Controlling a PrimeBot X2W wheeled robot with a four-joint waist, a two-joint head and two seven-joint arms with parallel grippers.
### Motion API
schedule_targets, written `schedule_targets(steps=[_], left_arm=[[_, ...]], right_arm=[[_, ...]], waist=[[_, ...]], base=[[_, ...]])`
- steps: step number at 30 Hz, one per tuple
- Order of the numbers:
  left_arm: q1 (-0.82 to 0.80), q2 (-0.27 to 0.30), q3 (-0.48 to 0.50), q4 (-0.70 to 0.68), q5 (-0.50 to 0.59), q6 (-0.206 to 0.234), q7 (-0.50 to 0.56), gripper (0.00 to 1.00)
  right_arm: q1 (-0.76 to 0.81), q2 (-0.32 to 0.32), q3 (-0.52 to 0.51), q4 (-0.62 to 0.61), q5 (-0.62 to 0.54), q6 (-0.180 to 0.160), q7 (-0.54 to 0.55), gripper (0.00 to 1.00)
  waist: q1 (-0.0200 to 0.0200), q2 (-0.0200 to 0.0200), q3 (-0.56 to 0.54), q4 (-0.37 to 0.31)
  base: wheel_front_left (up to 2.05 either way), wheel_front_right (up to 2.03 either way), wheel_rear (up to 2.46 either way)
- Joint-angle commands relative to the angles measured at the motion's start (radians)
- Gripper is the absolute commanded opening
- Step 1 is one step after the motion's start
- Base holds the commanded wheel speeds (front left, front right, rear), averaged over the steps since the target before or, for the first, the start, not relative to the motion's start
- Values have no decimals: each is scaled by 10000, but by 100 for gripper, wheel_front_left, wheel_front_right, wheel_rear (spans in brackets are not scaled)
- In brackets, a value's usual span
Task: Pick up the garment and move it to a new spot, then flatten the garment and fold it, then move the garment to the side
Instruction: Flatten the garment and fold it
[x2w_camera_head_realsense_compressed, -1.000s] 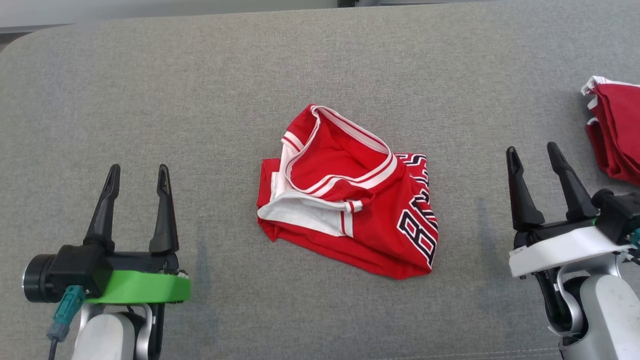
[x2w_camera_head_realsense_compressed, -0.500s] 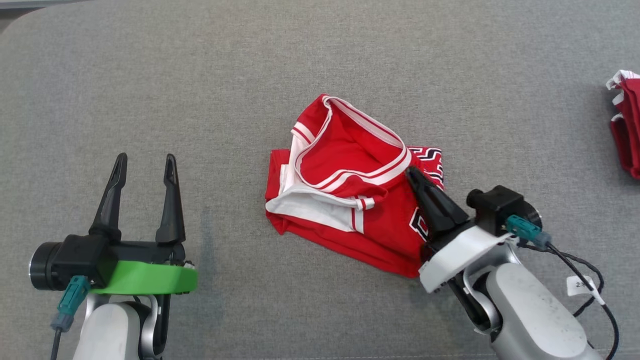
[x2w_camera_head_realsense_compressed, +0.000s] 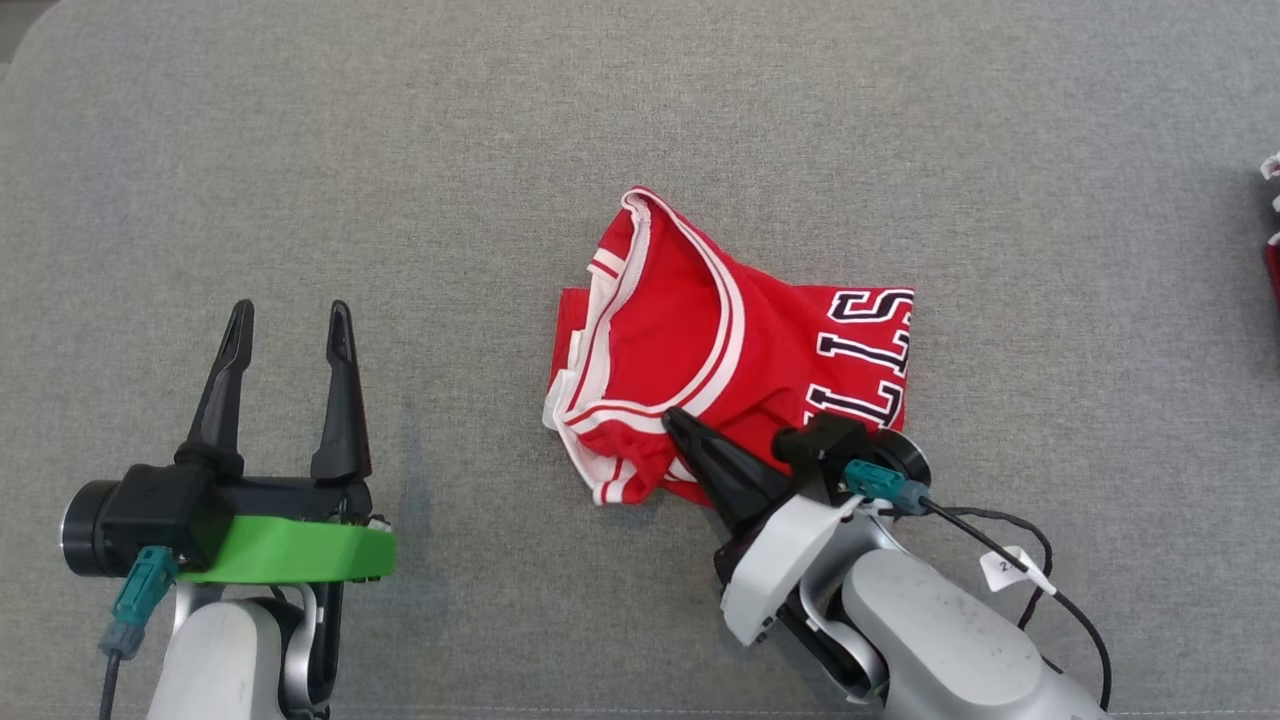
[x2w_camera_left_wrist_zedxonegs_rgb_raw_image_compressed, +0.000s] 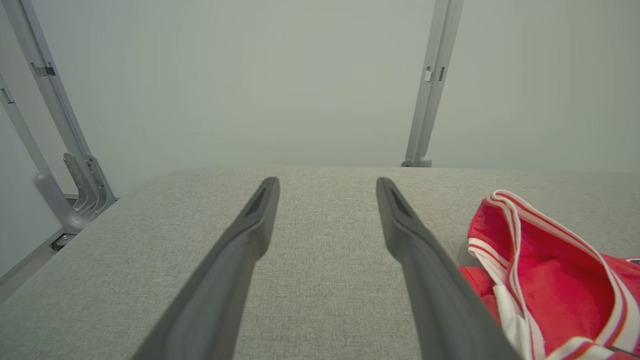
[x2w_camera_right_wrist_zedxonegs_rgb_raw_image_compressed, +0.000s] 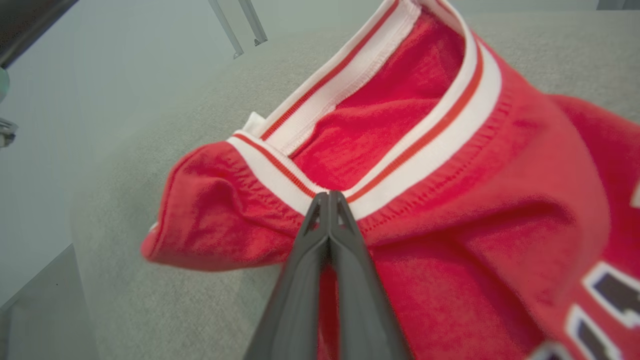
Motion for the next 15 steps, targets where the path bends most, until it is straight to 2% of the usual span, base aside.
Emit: schedule_targets(steps=[1, 9, 12, 15], left_arm=[[-131, -35, 47, 6, 38, -76, -31, 100], [-94, -99, 150, 14, 66, -116, -32, 100], [-37, -117, 196, 27, 82, -135, -33, 100], [30, -121, 261, 3, 118, -116, -33, 100]], right_arm=[[-122, 72, 242, 123, 177, -1, -112, 0], [-411, 201, 1623, 65, 1039, -1, -335, 0], [-462, 127, 1524, -273, 1047, -1, -427, 0], [-347, -21, 993, -927, 866, -1, -451, 0]], waist=[[0, 0, 2, 2], [0, 0, 10, -49], [0, 0, -37, -98], [0, 0, -123, -185]], base=[[0, 0, 0], [0, 0, 0], [0, 0, 0], [0, 0, 0]])
